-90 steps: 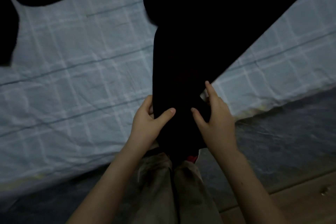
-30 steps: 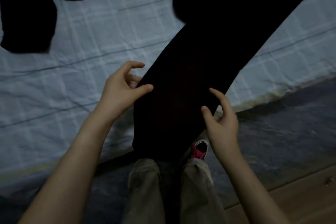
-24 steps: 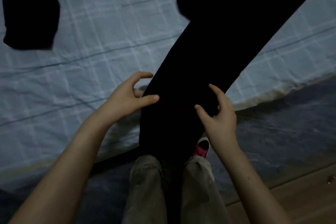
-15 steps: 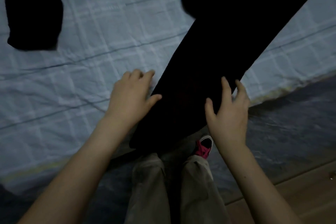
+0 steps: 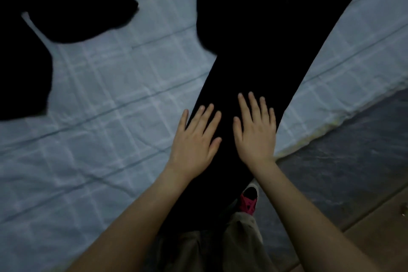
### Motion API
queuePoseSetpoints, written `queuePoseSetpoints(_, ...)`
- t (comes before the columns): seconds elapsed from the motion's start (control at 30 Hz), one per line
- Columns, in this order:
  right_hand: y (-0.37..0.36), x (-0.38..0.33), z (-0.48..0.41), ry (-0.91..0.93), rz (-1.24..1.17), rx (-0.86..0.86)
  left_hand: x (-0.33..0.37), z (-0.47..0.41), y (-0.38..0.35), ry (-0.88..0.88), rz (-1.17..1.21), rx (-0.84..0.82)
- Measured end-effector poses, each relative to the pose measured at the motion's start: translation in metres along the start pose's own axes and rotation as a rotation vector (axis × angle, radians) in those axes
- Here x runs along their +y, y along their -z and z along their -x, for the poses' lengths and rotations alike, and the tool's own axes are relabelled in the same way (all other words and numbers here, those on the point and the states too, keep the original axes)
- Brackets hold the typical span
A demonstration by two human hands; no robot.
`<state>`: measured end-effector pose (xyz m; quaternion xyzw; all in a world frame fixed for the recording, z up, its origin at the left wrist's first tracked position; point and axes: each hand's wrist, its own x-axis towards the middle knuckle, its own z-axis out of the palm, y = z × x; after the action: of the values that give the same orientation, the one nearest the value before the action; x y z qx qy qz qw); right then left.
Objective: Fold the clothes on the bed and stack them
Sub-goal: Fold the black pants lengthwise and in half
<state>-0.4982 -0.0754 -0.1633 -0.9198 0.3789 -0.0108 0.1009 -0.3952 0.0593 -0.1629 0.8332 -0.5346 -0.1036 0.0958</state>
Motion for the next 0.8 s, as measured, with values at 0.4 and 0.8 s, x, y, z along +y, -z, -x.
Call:
queuePoseSetpoints(0.4, 0.112, 0.028, -0.189, 0.04, -0.422, 0.262, -0.075, -0.217, 0.093, 0.474, 0.777, 0.316)
queuePoseSetpoints(0.8, 0.101, 0.002, -0.303, 0.079, -0.584, -0.032, -0.095, -0.307, 0.096, 0.642, 1.411, 0.341)
